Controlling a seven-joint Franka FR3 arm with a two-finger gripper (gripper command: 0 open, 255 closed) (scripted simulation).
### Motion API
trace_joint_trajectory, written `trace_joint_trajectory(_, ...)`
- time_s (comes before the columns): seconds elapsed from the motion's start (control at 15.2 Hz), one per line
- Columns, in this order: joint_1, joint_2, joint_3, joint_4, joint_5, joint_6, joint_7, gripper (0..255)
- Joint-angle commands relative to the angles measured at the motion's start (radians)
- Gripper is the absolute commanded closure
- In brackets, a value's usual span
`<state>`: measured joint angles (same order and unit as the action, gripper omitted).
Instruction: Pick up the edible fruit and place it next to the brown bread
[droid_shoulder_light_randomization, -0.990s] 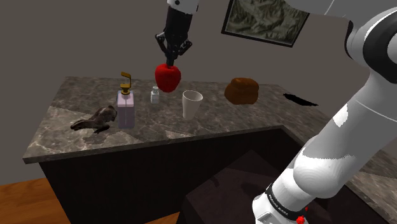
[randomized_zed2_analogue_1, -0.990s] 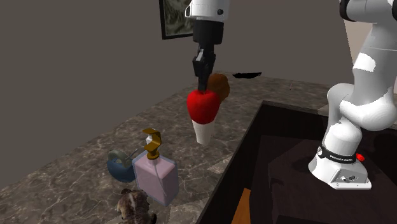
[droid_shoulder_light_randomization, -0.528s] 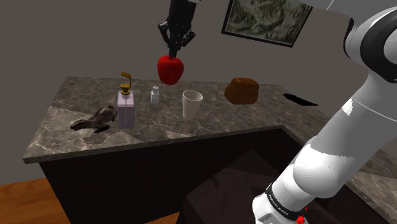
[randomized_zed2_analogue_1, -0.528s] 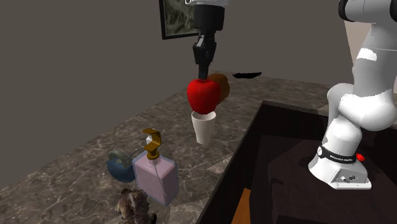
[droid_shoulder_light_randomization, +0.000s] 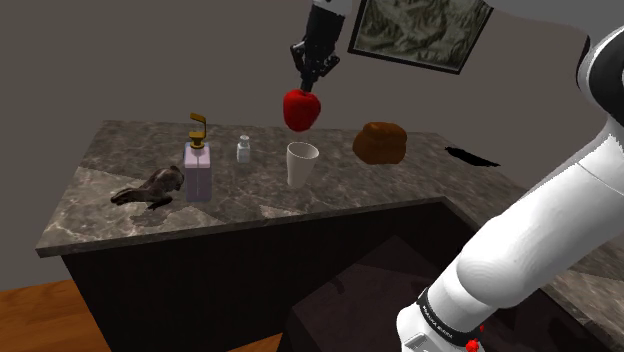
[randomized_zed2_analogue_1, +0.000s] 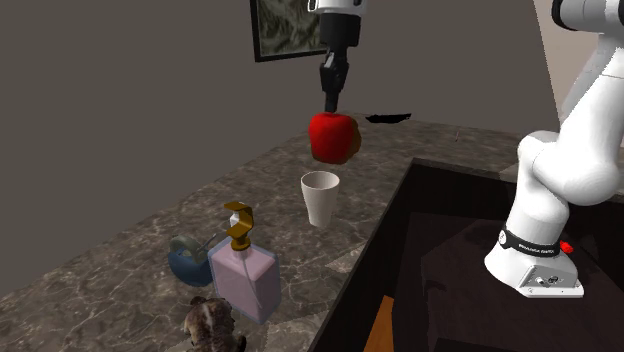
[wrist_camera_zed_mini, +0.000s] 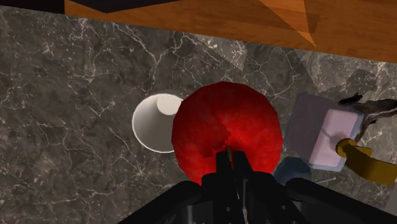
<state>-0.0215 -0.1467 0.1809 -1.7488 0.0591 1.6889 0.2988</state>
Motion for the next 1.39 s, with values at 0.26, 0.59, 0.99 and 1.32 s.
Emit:
trace_joint_trajectory(0.26, -0.060, -0.041, -0.090, -0.037, 0.003, -0.011, -0.151, 255)
trace_joint_trajectory(0.59, -0.110, -0.046, -0.164, -0.042, -0.001, -0.018, -0.274, 255)
trace_joint_trajectory(0.99, -0.168, -0.018, -0.252, -0.009, -0.006, -0.031, -0.419, 255)
trace_joint_trajectory(1.32, -0.219, 0.035, -0.324, 0.052, -0.003, -0.047, -0.541, 255)
